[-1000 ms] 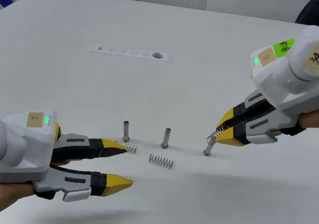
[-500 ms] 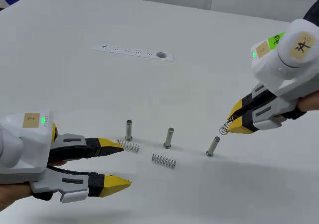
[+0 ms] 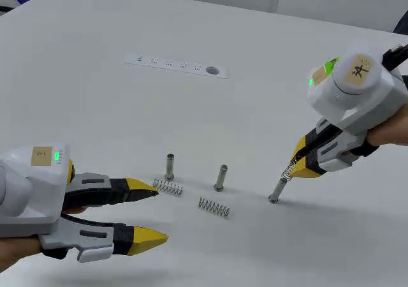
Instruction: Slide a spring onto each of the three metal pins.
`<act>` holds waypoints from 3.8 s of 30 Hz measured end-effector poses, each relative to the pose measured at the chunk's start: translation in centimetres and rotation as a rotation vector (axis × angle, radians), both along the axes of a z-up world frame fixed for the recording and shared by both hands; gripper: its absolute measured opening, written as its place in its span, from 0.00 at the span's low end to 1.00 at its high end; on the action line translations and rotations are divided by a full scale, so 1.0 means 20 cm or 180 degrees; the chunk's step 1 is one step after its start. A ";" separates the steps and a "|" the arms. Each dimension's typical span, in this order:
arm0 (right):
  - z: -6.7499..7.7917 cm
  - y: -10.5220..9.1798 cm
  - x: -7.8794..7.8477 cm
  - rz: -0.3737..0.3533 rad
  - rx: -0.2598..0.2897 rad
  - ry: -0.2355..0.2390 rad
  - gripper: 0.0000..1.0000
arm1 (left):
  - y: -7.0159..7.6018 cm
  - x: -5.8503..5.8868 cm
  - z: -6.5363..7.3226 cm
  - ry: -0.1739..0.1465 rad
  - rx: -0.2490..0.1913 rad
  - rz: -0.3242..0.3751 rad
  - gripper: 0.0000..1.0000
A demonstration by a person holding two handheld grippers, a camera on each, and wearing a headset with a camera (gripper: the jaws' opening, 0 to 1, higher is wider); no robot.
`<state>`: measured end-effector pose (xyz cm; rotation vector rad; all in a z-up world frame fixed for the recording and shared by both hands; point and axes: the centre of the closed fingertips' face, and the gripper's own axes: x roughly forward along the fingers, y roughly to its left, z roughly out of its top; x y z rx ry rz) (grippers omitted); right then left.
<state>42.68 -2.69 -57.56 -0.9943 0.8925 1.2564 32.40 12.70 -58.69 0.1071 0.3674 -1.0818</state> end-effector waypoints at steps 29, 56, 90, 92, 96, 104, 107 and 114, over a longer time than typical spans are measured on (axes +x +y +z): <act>-0.24 0.00 0.04 -0.0049 -0.0161 0.0103 0.12 | 0.01 0.00 -0.01 0.0032 0.0027 0.0021 0.42; -0.31 0.01 0.06 -0.0141 -0.0129 0.0056 0.18 | 0.02 0.00 -0.02 0.0034 0.0028 0.0042 0.42; -0.27 0.33 -0.17 -0.0041 0.0352 0.0210 0.19 | 0.01 -0.01 -0.01 0.0014 0.0050 0.0010 0.42; -0.28 0.34 -0.18 -0.0047 0.0366 0.0233 0.18 | 0.01 -0.01 -0.01 0.0015 0.0052 0.0006 0.41; -0.32 0.37 -0.20 -0.0077 0.0398 0.0263 0.18 | 0.01 -0.01 -0.01 0.0017 0.0054 0.0011 0.41; -0.39 0.38 -0.21 -0.0126 0.0357 0.0284 0.17 | 0.01 -0.01 -0.02 0.0021 0.0055 0.0013 0.41; -0.40 0.39 -0.20 -0.0160 0.0362 0.0275 0.17 | 0.01 -0.01 -0.02 0.0028 0.0058 0.0013 0.41; -0.43 0.41 -0.20 -0.0163 0.0336 0.0259 0.16 | 0.01 0.00 -0.03 0.0033 0.0051 0.0022 0.41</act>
